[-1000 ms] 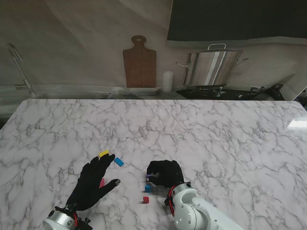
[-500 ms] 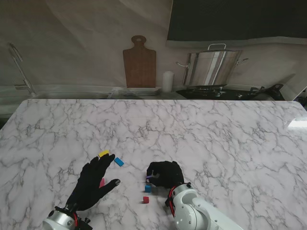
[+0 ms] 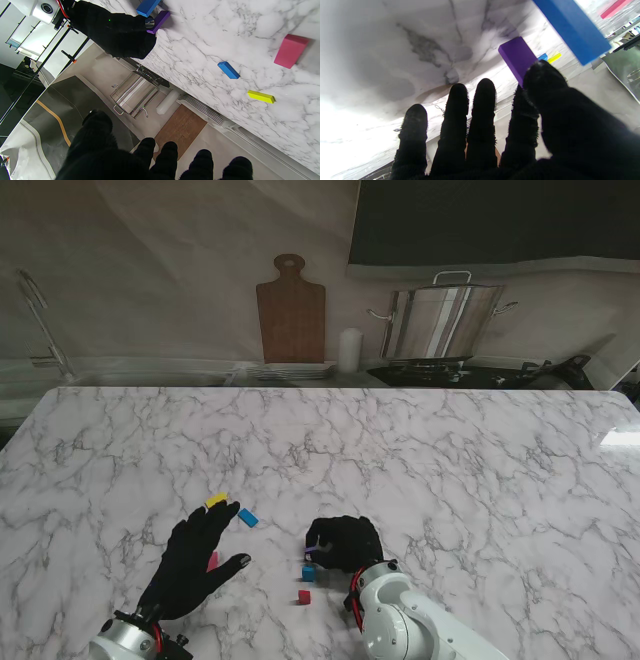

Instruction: Arrange dominoes in a row

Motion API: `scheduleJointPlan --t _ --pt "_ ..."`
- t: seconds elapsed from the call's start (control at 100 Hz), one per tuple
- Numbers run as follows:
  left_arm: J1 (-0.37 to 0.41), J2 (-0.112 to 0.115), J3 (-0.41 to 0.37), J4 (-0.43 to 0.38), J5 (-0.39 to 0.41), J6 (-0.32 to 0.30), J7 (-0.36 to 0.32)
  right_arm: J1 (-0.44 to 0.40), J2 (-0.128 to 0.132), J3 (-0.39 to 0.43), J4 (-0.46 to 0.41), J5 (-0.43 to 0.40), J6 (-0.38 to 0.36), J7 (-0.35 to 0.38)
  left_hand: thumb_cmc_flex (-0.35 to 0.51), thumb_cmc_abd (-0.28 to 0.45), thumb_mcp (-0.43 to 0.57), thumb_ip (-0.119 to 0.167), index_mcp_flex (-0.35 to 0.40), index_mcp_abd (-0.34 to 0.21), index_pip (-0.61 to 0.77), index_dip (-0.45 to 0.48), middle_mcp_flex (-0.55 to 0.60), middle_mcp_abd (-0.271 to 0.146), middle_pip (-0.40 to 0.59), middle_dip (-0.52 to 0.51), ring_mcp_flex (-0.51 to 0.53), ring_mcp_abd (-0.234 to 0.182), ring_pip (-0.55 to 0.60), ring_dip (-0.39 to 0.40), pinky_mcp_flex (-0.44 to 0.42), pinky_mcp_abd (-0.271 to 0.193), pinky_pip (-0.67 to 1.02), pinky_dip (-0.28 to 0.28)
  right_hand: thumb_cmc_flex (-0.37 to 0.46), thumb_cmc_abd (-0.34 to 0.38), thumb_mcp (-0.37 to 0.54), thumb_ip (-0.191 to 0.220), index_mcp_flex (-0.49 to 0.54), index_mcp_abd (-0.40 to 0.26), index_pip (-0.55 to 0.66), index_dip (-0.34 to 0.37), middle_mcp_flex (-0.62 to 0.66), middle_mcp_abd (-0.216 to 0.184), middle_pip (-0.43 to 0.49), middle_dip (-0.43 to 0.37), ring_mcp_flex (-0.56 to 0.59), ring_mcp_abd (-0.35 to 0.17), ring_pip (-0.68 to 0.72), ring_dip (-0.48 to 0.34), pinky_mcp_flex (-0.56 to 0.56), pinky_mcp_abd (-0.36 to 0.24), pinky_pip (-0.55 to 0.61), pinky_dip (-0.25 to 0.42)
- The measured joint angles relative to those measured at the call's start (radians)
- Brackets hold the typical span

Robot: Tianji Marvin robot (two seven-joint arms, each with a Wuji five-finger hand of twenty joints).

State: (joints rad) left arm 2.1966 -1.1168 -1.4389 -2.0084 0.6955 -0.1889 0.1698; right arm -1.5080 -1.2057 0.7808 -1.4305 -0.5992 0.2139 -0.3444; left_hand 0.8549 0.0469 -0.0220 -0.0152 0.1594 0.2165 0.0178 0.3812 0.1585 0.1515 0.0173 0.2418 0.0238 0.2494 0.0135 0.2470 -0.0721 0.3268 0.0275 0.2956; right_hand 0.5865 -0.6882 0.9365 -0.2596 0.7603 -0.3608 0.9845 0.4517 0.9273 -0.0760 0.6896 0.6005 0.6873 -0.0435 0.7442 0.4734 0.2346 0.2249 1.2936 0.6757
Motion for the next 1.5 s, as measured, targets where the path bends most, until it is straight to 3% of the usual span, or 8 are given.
scheduleJointPlan --t 1.34,1.5 --pt "0.001 0.0 -0.001 0.0 0.0 0.0 0.003 0.012 -0.001 -0.016 -0.003 -0.001 0.026 0.014 0.0 0.0 0.0 0.0 0.0 0.0 0.0 0.0 0.0 0.0 0.0 0.0 0.0 0.0 0.0 0.0 0.0 0.0 0.0 0.0 0.0 0.0 0.0 0.0 -0.004 0.034 0.001 0.004 -0.029 0.001 0.0 0.011 -0.01 -0.015 0.017 0.003 0.0 0.0 -0.003 0.0" --pt "0.001 -0.001 -0.001 0.0 0.0 0.0 0.003 0.011 0.001 -0.016 -0.006 -0.004 0.026 0.02 0.0 0.0 0.0 0.0 0.0 0.0 0.0 0.0 0.0 0.0 0.0 0.0 0.0 0.0 0.0 0.0 0.0 0.0 0.0 0.0 0.0 0.015 0.001 0.0 -0.039 0.048 0.003 0.015 -0.054 0.001 0.0 0.01 -0.023 -0.02 0.019 0.004 0.0 0.0 -0.003 0.0"
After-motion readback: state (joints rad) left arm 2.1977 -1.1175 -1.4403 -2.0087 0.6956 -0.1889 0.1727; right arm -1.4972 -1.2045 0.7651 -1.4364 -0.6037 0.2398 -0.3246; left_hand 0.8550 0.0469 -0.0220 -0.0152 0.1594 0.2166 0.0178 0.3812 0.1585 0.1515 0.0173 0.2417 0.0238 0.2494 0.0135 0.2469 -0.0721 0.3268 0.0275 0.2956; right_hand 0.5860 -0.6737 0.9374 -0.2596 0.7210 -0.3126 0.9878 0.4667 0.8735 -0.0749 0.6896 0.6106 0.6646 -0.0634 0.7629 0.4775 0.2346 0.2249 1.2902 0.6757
